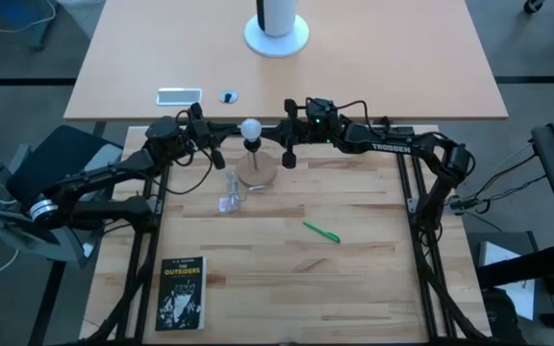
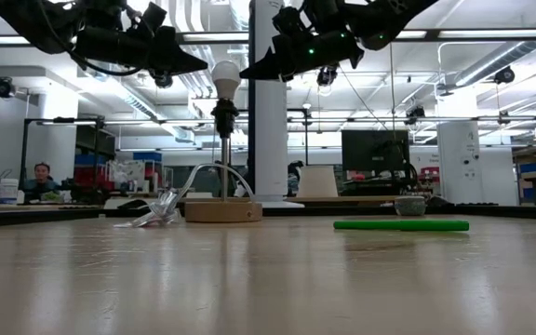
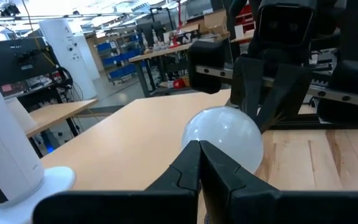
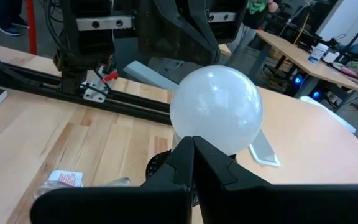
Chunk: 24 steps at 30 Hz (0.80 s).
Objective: Screw lightbulb
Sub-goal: Remove the lightbulb from the lamp
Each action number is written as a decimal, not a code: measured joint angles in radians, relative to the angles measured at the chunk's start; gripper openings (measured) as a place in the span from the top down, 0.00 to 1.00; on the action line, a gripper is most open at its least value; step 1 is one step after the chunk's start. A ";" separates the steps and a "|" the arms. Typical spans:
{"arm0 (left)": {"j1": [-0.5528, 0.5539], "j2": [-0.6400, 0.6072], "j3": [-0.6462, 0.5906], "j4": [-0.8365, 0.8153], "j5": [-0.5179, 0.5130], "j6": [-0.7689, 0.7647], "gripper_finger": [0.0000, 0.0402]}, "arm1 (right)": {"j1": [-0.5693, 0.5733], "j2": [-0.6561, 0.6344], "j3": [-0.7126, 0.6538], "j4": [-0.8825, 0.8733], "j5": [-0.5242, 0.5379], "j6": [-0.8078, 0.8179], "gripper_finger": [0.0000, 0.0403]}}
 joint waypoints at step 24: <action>0.000 0.003 0.000 -0.001 0.000 0.000 1.00 | 0.000 0.000 0.000 0.001 -0.001 -0.015 1.00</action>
